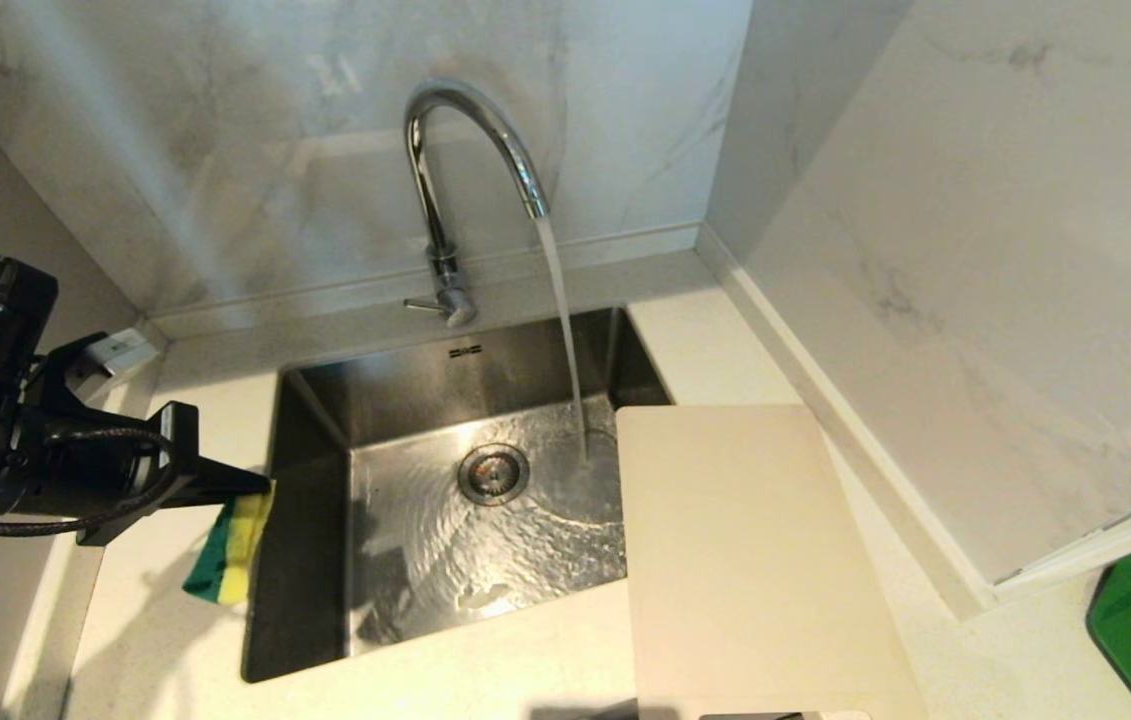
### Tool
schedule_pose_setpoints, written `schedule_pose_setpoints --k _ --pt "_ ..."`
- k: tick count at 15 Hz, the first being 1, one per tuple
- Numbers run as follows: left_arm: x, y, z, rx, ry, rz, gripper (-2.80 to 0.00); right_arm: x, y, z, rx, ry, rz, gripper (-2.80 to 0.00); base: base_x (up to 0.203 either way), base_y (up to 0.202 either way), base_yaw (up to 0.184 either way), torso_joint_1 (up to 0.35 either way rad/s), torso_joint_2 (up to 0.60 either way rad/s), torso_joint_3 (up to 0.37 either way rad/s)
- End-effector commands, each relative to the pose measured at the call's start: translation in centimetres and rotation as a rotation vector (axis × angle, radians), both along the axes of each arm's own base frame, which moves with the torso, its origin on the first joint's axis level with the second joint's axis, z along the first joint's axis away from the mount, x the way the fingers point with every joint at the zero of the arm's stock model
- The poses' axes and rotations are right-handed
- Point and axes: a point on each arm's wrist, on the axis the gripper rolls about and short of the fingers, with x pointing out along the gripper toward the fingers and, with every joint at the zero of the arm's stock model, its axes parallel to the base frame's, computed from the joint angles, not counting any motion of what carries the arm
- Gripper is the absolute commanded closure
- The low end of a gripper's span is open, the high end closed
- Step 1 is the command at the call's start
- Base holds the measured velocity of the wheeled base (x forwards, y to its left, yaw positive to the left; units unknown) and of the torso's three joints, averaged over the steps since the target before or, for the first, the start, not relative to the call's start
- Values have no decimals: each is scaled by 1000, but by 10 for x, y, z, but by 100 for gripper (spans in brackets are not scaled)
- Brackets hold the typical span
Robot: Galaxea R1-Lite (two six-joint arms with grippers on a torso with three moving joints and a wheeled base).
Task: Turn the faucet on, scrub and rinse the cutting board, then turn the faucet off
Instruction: Put down the cleaning cloth
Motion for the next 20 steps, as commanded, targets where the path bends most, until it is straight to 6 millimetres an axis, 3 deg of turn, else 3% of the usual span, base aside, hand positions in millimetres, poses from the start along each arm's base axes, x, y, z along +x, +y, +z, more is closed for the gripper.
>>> schedule_pose_setpoints --k 1,7,11,13,16,20 --pt "0 -2 -1 -2 6 -7 0 0 0 0 2 3 83 0 0 0 0 0 0 0" --pt "6 -4 -3 4 -7 -15 0 -22 -1 -5 22 -285 64 0 0 0 0 0 0 0" --pt "14 -6 -6 19 0 -6 0 -23 -1 -5 35 -288 54 0 0 0 0 0 0 0" --pt "20 -5 -14 96 25 36 0 -22 -1 -4 36 -301 49 0 0 0 0 0 0 0" --pt "28 3 -40 372 98 11 0 -21 -1 -4 41 -330 47 0 0 0 0 0 0 0" --pt "41 20 -59 427 179 42 0 -21 -1 -4 41 -328 47 0 0 0 0 0 0 0"
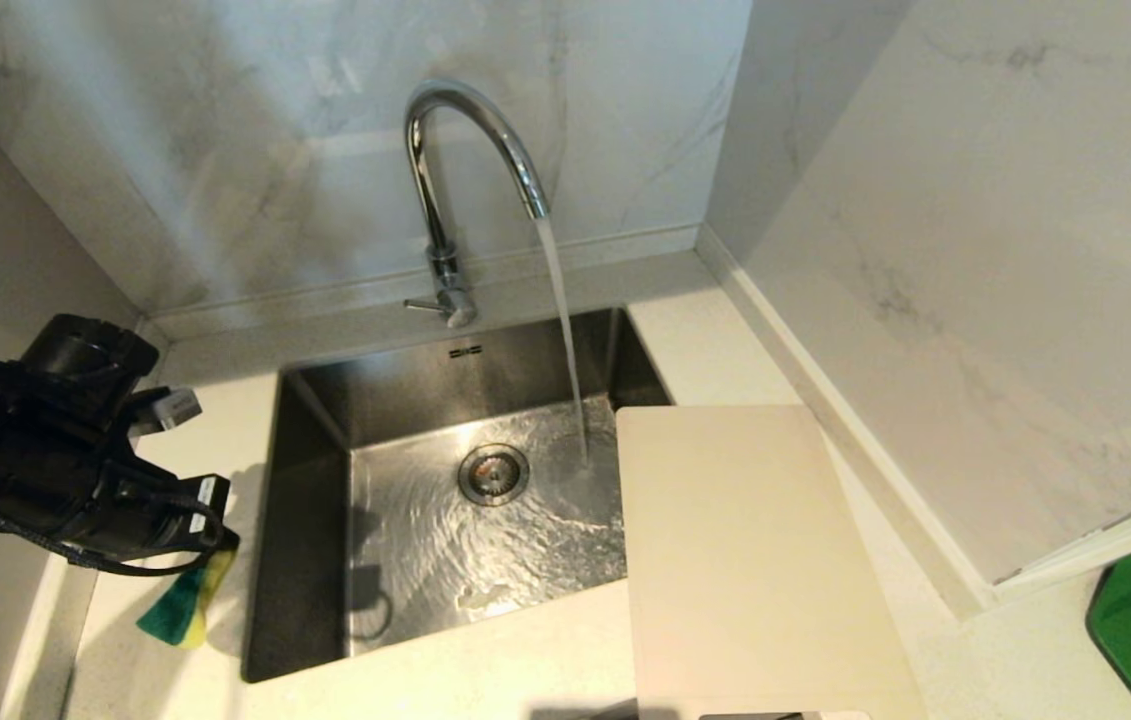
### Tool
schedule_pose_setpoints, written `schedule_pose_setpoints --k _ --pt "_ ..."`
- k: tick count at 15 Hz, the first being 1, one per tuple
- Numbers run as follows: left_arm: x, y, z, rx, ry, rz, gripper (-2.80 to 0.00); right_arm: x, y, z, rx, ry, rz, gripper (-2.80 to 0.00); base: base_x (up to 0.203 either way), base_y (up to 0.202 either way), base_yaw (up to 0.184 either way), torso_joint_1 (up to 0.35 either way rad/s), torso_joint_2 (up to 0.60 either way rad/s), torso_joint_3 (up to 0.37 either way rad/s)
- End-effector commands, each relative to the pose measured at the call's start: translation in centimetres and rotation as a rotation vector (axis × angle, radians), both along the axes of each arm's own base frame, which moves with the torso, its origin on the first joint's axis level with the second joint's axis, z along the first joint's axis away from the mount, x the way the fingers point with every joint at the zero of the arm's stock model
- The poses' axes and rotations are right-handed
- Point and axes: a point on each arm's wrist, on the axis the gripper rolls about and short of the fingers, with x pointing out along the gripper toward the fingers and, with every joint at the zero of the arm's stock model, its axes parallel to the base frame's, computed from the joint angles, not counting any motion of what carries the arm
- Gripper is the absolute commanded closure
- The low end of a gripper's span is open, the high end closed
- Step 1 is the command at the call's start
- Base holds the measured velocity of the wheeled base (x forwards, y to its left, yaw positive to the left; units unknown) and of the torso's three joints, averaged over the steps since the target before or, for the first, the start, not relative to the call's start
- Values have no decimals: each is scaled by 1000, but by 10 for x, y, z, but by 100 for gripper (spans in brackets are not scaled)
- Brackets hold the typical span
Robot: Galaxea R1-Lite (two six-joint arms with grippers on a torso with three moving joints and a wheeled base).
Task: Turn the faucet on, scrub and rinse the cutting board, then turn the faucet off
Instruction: Put down the cleaning cloth
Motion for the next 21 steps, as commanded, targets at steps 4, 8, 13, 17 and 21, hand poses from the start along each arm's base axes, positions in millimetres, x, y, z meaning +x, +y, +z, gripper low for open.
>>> schedule_pose_setpoints --k 4,8,13,17,21 --pt "13 43 -24 54 85 79 0 0 0 0 -1 1 1 0 0 0 0 0 0 0" --pt "19 71 -37 58 128 148 0 0 0 0 -1 0 1 0 0 0 0 0 0 0" --pt "31 73 -53 50 138 153 0 0 0 0 -1 -1 1 0 0 0 0 0 0 0" --pt "46 74 -75 37 111 145 0 0 0 0 -1 -1 1 0 0 0 0 0 0 0" --pt "49 73 -76 41 101 143 0 0 0 0 -1 -1 1 0 0 0 0 0 0 0"
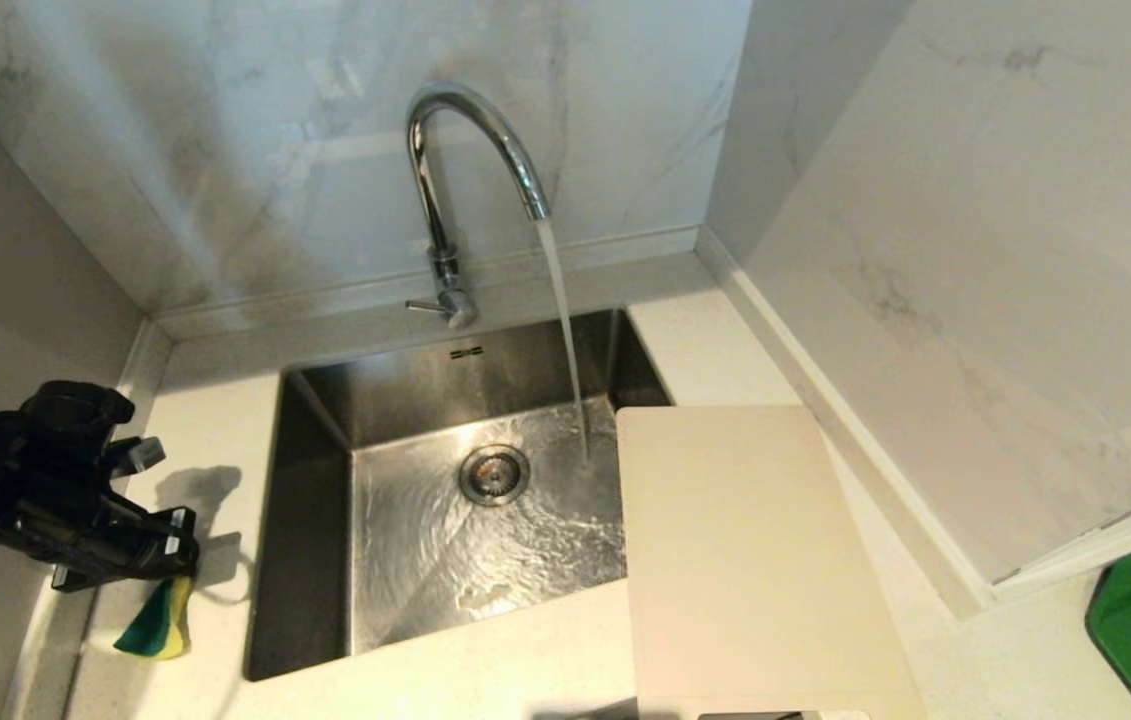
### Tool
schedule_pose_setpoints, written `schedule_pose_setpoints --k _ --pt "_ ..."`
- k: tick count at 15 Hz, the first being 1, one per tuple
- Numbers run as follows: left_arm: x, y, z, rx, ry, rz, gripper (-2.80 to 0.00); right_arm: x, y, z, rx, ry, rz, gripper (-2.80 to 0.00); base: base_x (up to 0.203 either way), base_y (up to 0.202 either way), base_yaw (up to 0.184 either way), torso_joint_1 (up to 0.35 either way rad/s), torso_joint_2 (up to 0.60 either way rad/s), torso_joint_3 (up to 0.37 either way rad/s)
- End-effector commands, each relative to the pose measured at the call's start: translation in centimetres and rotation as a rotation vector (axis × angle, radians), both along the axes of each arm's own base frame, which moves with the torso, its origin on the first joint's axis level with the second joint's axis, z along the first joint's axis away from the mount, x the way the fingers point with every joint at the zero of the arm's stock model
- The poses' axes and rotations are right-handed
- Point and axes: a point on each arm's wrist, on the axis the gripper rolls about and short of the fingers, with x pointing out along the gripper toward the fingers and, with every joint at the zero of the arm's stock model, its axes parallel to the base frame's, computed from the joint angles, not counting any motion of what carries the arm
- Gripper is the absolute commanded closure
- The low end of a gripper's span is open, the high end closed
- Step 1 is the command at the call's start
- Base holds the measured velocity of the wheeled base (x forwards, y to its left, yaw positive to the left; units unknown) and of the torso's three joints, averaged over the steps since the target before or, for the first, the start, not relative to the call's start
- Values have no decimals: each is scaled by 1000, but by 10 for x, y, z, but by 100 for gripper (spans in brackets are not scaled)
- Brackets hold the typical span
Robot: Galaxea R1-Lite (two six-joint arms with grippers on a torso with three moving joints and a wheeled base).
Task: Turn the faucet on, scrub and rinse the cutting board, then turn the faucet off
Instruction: Put down the cleaning cloth, then turn off the tap
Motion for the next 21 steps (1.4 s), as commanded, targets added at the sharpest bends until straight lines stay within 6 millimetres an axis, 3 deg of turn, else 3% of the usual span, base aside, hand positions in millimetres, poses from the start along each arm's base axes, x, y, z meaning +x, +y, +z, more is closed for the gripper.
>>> schedule_pose_setpoints --k 1,3,4,11,14,17,18,21 --pt "2 0 -5 -1 14 2 0 0 0 0 0 1 1 0 0 0 0 0 0 0" --pt "1 0 -4 -2 13 2 0 0 0 0 0 -1 1 0 0 0 0 0 0 0" --pt "0 0 -2 -3 8 1 -280 0 0 0 0 2 1 0 0 0 0 0 0 0" --pt "-21 -2 36 4 -108 -2 -280 0 0 0 0 1 1 0 0 0 0 0 0 0" --pt "-34 -5 66 5 -219 -10 -280 0 0 0 0 2 1 0 0 0 0 0 0 0" --pt "-45 -25 113 -60 -388 -34 -280 0 0 0 0 1 0 0 0 0 0 0 0 0" --pt "-47 -35 128 -107 -438 -27 0 0 0 0 0 2 1 0 0 0 0 0 0 0" --pt "-53 -66 159 -277 -527 -57 0 0 0 0 1 2 0 0 0 0 0 0 0 0"
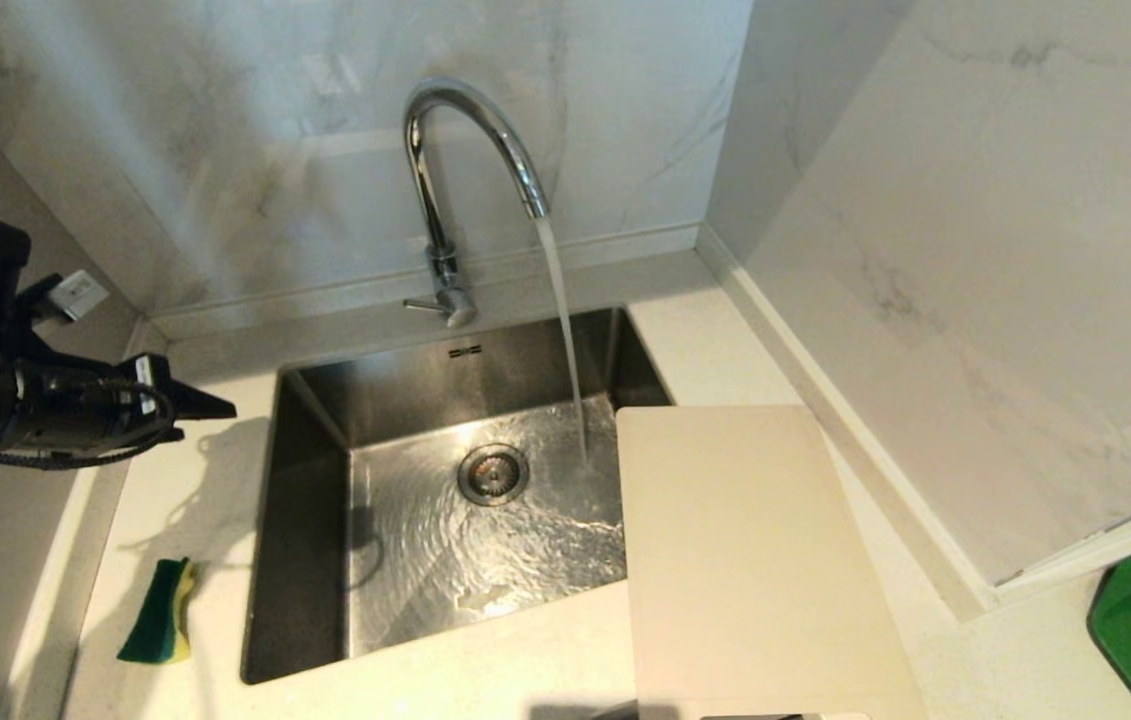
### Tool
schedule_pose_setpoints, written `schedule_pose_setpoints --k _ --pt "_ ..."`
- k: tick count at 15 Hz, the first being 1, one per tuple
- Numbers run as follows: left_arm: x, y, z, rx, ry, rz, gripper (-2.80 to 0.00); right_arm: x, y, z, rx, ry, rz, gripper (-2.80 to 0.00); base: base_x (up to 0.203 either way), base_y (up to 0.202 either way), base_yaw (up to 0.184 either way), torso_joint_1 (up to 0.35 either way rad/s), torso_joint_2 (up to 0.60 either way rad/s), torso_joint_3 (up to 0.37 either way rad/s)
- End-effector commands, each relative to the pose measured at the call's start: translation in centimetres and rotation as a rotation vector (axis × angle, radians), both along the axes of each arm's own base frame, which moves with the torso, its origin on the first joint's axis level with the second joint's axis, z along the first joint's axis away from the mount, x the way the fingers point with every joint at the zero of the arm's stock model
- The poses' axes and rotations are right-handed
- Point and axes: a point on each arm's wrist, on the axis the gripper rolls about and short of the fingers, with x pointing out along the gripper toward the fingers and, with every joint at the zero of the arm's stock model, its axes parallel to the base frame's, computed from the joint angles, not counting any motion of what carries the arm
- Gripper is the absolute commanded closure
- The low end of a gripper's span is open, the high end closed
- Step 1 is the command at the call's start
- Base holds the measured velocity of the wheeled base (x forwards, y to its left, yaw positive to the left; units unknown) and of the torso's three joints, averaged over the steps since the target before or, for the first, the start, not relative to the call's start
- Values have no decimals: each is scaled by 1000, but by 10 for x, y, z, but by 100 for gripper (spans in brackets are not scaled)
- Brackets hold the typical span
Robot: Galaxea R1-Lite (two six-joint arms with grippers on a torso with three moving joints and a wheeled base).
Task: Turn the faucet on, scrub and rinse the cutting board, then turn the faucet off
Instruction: Turn off the tap
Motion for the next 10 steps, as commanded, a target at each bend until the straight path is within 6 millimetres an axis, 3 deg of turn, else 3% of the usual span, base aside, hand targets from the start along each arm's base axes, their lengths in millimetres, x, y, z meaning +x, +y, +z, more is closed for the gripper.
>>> schedule_pose_setpoints --k 1,4,6,10 --pt "-9 -27 34 -140 -117 -51 0 0 0 0 -1 1 1 0 0 0 0 0 0 0" --pt "14 -58 53 -281 -374 -115 0 0 0 0 -2 0 1 0 0 0 0 0 0 0" --pt "31 -74 49 -329 -437 -130 0 0 0 0 -2 1 1 0 0 0 0 0 0 0" --pt "53 -83 42 -395 -531 -134 0 0 0 0 -2 0 1 0 0 0 0 0 0 0"
